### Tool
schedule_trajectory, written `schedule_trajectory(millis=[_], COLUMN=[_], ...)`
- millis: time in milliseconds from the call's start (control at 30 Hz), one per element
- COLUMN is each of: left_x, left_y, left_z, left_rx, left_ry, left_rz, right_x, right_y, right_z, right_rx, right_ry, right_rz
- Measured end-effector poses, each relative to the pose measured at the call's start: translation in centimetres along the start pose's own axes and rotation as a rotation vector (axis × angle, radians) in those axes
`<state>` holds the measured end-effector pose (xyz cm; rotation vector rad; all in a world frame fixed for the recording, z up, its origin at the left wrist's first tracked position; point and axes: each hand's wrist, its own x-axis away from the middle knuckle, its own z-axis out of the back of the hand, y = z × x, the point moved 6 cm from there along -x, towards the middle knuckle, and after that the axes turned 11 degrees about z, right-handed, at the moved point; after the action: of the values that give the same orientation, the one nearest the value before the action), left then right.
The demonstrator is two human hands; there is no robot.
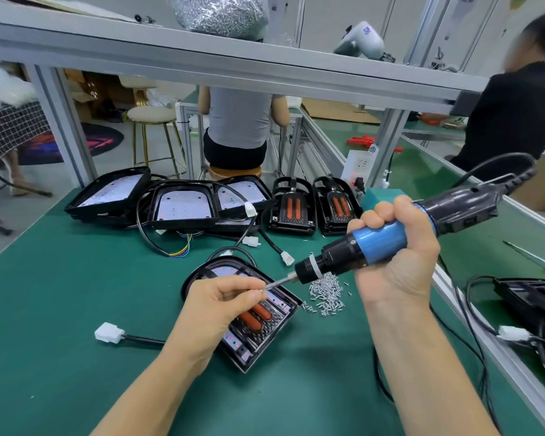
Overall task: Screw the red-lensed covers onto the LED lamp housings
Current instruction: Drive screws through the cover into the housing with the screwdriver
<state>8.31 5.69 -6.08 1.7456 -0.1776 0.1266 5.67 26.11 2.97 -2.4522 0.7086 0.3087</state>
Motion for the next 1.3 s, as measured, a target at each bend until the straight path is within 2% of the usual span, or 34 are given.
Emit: schedule_trajectory(millis=[467,633,867,1000,1300], left_x=[-0.1,-0.4,-1.6,-2.0,-2.5], left_y=[-0.2,0.5,0.3,0.0,-0.6], left_z=[0.2,0.0,-2.2,-2.5,-2.5], left_rx=[-0.092,-0.571,-1.094,-1.168,-1.155], left_ry=[-0.003,0.127,0.21,0.228,0.225], left_rz=[-0.002,-0.153,-0.41,-0.409,-0.36], right_x=[0.2,-0.2,0.1,0.0,0.1], right_y=[1.4,2.0,3.0,3.1,3.5], right_z=[-0.7,0.2,0.8,0.6,0.6], right_rx=[0.072,0.21,0.473,0.524,0.546], right_ry=[-0.06,-0.068,-0.139,-0.179,-0.228], right_rz=[-0.029,-0.009,0.061,0.078,0.037])
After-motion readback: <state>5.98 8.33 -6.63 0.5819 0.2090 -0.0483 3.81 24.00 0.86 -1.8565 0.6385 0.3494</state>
